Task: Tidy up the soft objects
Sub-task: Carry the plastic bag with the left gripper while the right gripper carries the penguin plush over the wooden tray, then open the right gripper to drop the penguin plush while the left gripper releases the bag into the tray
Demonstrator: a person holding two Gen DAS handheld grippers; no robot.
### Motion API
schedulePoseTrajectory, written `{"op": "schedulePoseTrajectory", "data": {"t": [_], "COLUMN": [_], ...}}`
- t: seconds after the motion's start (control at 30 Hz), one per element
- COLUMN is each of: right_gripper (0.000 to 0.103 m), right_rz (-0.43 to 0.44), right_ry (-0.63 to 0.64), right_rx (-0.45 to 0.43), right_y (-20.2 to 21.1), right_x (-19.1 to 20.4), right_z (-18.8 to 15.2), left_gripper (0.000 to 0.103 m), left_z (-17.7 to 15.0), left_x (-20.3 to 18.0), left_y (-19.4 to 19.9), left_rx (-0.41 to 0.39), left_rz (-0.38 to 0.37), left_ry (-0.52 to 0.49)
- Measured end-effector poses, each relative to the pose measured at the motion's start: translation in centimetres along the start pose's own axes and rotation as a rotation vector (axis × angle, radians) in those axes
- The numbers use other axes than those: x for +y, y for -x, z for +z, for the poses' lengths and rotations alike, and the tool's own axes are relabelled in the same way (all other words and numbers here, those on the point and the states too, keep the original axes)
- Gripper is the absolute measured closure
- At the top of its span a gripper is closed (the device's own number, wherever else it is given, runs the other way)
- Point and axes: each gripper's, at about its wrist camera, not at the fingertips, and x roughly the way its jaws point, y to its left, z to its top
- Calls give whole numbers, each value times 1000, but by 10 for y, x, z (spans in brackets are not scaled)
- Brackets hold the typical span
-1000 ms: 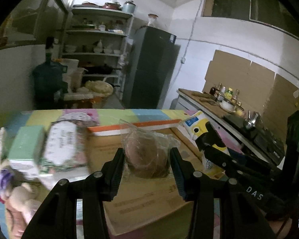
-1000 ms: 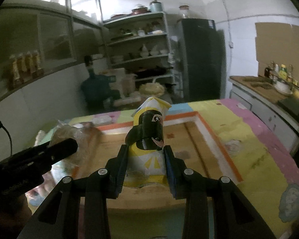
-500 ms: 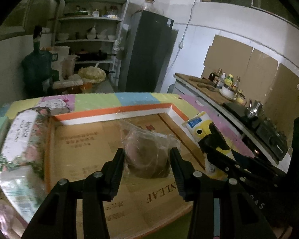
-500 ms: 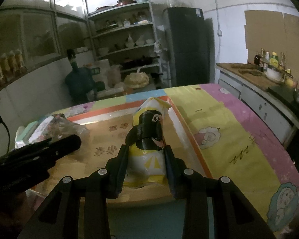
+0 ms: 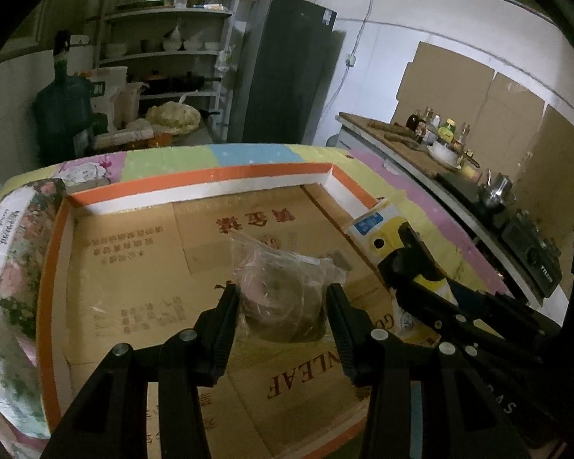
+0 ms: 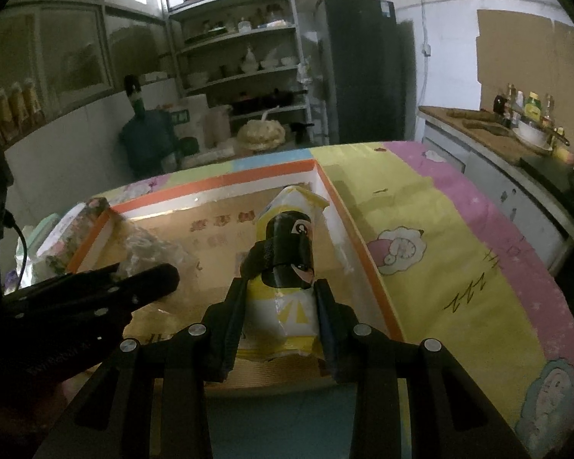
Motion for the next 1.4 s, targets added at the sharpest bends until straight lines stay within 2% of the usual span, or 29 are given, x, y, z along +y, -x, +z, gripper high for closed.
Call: {"op": "schedulePoseTrajectory", "data": {"t": [0.17,0.4,0.8,1.1,1.17,1.4], "right_gripper": [66,66,65,62,58,56], "right_rz": [1,-19,-64,-82,-80,-74], "right_ry": [-7,-5,-23,-1,-1,-18], "right_rx": [36,52,36,12,-1,-39], "right_y": [-8,2,10,11,15,26], "right_x": [-4,4,9,10,10,8], "right_z": [-6,-16,-21,-19,-18,-15], "left_gripper": [57,57,56,47,46,37], "left_z": [-2,-3,-3,-2,-3,1], "left_x": [0,-2,-3,-3,-3,-3], "left_y": [-7,-8,-9,-10,-9,5], "left_rx": [26,33,37,41,38,-3], "left_rz": [-4,-7,13,-3,-2,-13], "left_ry": [6,-1,-35,-15,-14,-19]}}
